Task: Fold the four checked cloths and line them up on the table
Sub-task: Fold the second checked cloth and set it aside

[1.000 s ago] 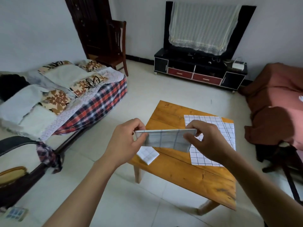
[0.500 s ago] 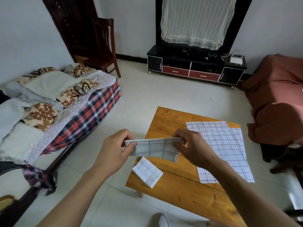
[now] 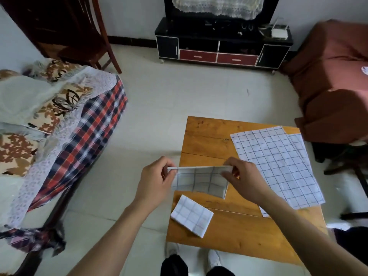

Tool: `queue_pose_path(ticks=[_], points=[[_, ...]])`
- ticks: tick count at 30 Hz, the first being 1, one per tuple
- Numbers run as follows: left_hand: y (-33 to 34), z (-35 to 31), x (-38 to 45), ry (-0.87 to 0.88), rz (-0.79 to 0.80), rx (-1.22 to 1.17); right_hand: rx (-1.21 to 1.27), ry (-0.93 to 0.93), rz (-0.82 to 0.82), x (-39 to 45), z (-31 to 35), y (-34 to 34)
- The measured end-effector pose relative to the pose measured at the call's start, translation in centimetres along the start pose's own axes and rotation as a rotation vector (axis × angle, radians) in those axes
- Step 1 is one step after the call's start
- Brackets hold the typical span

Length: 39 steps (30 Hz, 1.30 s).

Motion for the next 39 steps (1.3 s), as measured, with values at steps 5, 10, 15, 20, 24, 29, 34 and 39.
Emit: queue_pose_path(ticks=[5,10,15,20,24,29,34,39], points=[[2.7,5.3,3.4,0.019,0.113,-0.052,0.005,0.208,-0.054,2.3,-3.1,4.5],[6.4,11.3,5.3,-0.012,0.242,-0.030,0.069,0.359,-0.017,3.6,-6.8,10.6],[11.1,17.6,7.9,-0.059,0.255,-0.017,0.104,0.418,0.020,5.6,-11.8,16.8],[16.6,22.9,9.7,-0.121,0.237,-0.028,0.151,0.489,-0.017,6.8,-17.1,21.2],[20.0,26.5,10.6,-0.173,0.209,-0.018,0.142,0.517,0.012,7.3,-20.4,24.4],[22.9,30.0,11.0,-0.209,0.215,0.038,0.087,0.494,0.053,8.3,-23.1,27.3],[23.7,31.3,10.8,-0.186,0.221,0.230,-0.066,0.421,0.094,8.8,-24.0,28.5],[23.2,30.5,11.2,-0.172,0.202,0.339,-0.142,0.408,0.092,9.2,-24.0,27.3]])
Point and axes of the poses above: each hand's wrist, its own x-axis towards the middle knuckle, its own y-axis out of the palm, z = x × y, the point moved 9 cm from there along x, towards the middle knuckle, and after that the axes turned 5 degrees about -x, right-handed, at the moved point
